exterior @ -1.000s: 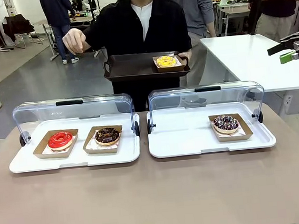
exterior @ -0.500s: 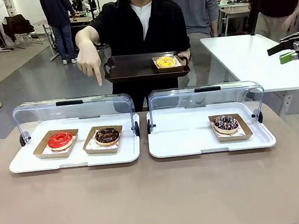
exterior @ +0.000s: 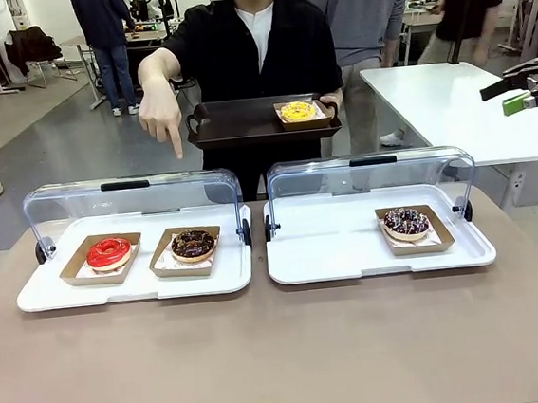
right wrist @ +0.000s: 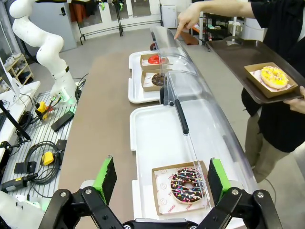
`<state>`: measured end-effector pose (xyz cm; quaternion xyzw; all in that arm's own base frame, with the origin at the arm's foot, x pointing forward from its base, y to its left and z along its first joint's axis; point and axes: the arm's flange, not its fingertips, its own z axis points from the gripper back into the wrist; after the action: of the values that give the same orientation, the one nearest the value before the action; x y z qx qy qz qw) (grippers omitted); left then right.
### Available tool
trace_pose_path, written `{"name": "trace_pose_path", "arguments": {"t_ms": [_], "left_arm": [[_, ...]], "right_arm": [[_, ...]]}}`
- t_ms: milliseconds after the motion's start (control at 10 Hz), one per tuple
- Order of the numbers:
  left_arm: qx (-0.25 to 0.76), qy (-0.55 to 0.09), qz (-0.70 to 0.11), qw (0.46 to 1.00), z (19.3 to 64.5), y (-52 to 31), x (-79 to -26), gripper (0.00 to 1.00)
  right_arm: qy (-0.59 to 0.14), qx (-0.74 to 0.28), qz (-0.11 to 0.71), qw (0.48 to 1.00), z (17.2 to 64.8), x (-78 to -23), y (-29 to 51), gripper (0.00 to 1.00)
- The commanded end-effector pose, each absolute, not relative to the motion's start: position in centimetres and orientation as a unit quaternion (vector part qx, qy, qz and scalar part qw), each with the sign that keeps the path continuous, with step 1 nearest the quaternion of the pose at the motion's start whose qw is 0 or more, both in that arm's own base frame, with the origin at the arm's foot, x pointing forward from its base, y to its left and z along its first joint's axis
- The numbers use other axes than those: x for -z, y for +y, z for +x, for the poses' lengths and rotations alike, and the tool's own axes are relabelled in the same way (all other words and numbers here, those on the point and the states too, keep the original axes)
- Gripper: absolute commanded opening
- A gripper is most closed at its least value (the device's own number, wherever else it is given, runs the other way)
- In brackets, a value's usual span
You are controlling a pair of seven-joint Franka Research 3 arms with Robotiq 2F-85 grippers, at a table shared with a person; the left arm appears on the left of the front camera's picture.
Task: Provide the desired donut to the person.
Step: Pick up and lift the Paper togo box containing the Donut pointed at by the person.
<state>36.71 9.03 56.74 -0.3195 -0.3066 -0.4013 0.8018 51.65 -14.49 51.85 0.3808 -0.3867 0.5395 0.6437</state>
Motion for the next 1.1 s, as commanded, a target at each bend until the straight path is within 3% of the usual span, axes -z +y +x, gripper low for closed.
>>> {"name": "trace_pose_path", "arguments": {"t_ms": [0,1000], "left_arm": [[0.402,-0.310,-0.323,0.799,36.66,9.08,-56.76,1.00],[0.417,-0.301,-0.304,0.802,37.21,8.49,-57.59,1.00]], "right_arm": [[-0.386,-0.536,0.381,0.647,51.70,-51.78,-14.48,1.00],[-0.386,-0.536,0.381,0.647,51.70,-51.78,-14.48,1.00]]}}
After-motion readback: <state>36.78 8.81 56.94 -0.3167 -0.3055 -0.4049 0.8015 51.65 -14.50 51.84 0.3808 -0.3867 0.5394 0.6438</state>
